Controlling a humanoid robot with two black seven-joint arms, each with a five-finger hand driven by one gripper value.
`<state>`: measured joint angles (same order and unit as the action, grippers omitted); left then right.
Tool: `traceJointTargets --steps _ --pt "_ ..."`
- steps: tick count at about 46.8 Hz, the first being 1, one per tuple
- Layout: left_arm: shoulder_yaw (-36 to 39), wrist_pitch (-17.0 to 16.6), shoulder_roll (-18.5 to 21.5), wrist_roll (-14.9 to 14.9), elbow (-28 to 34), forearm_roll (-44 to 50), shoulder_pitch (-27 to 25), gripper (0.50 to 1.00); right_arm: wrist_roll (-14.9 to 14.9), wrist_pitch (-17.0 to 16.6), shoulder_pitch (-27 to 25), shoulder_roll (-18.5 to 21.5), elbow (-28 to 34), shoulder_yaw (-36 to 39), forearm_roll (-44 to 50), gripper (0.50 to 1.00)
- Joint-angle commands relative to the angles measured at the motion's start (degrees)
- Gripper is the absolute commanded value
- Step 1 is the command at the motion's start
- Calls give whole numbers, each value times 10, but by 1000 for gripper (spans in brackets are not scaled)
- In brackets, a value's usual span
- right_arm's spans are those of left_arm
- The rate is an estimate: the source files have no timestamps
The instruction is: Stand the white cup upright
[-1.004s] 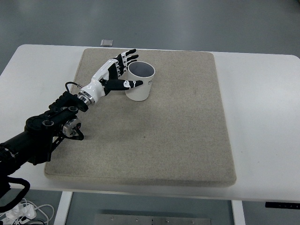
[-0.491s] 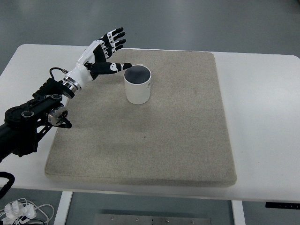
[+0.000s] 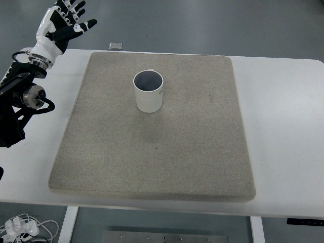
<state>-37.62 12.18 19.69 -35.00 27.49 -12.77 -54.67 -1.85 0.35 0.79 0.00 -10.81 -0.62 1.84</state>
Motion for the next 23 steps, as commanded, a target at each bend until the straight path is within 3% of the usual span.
traceJointTargets --steps 1,10,19,23 --pt "-3 3 -2 0 -22 44 -15 999 0 0 0 0 0 0 0 952" --pt "-8 1 -14 0 -43 110 -33 999 0 0 0 0 0 5 0 952" --pt "-7 2 -26 137 -47 215 -34 999 0 0 0 0 0 1 0 952" --pt "-9 -1 -40 177 -56 233 -35 999 0 -1 0 0 0 5 0 952"
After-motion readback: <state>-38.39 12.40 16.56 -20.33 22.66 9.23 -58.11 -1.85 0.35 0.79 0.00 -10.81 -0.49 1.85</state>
